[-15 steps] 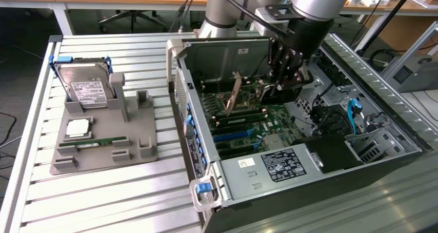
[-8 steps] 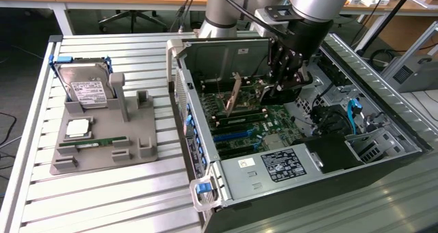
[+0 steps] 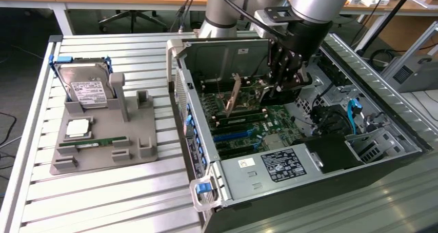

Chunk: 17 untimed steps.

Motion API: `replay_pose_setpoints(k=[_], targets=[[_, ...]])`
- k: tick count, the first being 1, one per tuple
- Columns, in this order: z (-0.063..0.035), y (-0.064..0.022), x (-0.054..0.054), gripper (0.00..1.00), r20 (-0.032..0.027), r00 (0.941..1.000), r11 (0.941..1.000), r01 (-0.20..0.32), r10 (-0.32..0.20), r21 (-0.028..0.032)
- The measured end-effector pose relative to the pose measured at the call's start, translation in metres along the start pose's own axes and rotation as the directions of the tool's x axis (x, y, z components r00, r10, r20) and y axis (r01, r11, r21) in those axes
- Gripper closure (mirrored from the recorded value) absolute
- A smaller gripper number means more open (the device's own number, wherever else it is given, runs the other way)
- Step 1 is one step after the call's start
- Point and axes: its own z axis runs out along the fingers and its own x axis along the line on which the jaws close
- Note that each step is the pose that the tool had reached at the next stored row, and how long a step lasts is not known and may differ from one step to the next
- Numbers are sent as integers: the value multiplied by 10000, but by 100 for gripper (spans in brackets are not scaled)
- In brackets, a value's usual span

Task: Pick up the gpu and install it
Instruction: 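Insert the gpu into the slot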

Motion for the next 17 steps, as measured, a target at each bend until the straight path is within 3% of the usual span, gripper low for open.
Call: replay_pose_setpoints(k=[17], targets=[[34,0,1,73,0,10000,10000,0,0,0]])
